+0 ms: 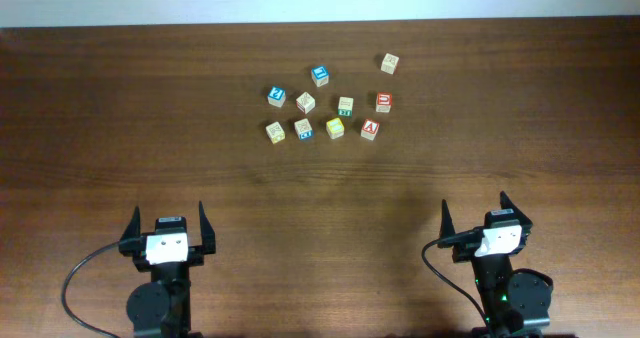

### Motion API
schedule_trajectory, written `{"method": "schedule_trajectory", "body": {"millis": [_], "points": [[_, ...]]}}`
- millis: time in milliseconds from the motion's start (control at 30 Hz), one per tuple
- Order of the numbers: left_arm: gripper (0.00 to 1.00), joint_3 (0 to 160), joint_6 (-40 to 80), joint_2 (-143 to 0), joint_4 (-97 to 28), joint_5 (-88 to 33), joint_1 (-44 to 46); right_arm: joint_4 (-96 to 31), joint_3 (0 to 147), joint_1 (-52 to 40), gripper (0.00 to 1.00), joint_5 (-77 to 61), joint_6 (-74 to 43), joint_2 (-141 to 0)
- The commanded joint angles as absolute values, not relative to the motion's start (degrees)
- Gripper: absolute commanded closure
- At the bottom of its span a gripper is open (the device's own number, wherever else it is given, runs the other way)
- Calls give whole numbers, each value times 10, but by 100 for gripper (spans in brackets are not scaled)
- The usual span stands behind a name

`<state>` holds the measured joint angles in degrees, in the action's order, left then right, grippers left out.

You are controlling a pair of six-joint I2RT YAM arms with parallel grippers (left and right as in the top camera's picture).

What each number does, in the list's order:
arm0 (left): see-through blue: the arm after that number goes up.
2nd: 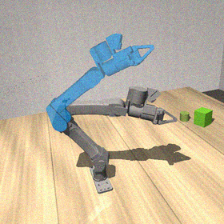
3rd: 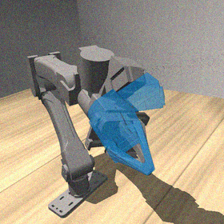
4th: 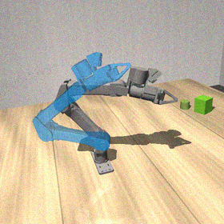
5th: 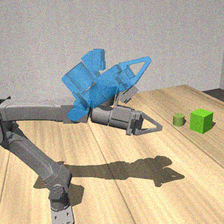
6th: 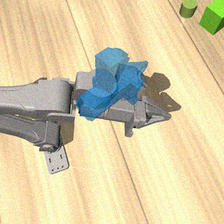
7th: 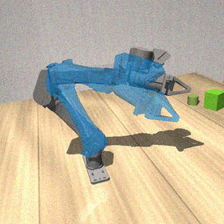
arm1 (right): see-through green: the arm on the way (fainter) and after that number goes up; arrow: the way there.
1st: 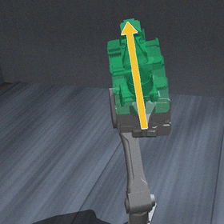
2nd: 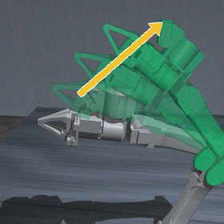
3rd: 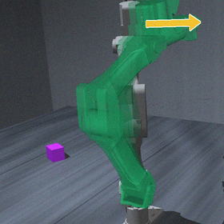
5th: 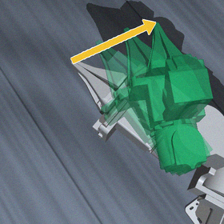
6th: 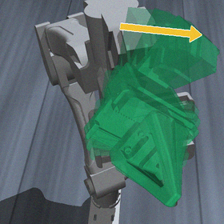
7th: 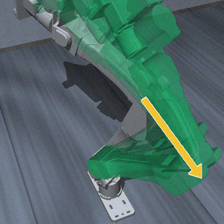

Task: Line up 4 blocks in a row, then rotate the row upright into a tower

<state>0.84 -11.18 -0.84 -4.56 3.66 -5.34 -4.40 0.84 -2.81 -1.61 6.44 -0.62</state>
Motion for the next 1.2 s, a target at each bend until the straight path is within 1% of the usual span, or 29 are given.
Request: {"method": "schedule_trajectory", "body": {"millis": [0,800,833,900,1033,1100,1167], "points": [[1,5,-121,-4,-46,32,-57,-44,3,-26,2,-19,67,-4],[1,5,-121,-4,-46,32,-57,-44,3,-26,2,-20,66,-4],[1,5,-121,-4,-41,35,-57,-44,3,-26,2,-20,66,-4],[1,5,-121,-4,9,37,-57,-40,3,-26,2,-12,67,-4],[1,5,-121,-4,23,43,-57,-41,3,-26,2,-26,66,-4],[1,5,-121,-4,55,41,-57,-41,3,-26,2,-27,66,-4],[1,9,-121,-4,59,25,-57,-41,10,-26,2,-27,66,-4]]}}
